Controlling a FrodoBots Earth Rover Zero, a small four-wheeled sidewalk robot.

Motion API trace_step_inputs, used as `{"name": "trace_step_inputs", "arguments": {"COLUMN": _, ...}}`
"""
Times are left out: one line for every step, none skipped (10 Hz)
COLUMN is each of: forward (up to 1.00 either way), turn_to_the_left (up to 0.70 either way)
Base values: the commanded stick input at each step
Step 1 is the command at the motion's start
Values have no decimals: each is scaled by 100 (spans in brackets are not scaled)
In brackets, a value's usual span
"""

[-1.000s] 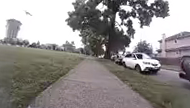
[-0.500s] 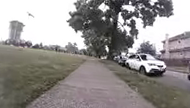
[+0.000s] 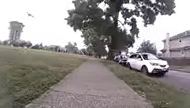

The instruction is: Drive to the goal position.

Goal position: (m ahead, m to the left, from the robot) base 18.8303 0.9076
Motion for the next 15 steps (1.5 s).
{"name": "trace_step_inputs", "arguments": {"forward": 70, "turn_to_the_left": 0}}
{"name": "trace_step_inputs", "arguments": {"forward": 70, "turn_to_the_left": 0}}
{"name": "trace_step_inputs", "arguments": {"forward": 70, "turn_to_the_left": 0}}
{"name": "trace_step_inputs", "arguments": {"forward": 70, "turn_to_the_left": 0}}
{"name": "trace_step_inputs", "arguments": {"forward": 70, "turn_to_the_left": -14}}
{"name": "trace_step_inputs", "arguments": {"forward": 70, "turn_to_the_left": -29}}
{"name": "trace_step_inputs", "arguments": {"forward": 70, "turn_to_the_left": -14}}
{"name": "trace_step_inputs", "arguments": {"forward": 70, "turn_to_the_left": 0}}
{"name": "trace_step_inputs", "arguments": {"forward": 70, "turn_to_the_left": 0}}
{"name": "trace_step_inputs", "arguments": {"forward": 70, "turn_to_the_left": 0}}
{"name": "trace_step_inputs", "arguments": {"forward": 70, "turn_to_the_left": 0}}
{"name": "trace_step_inputs", "arguments": {"forward": 70, "turn_to_the_left": 0}}
{"name": "trace_step_inputs", "arguments": {"forward": 70, "turn_to_the_left": 0}}
{"name": "trace_step_inputs", "arguments": {"forward": 70, "turn_to_the_left": 0}}
{"name": "trace_step_inputs", "arguments": {"forward": 70, "turn_to_the_left": 0}}
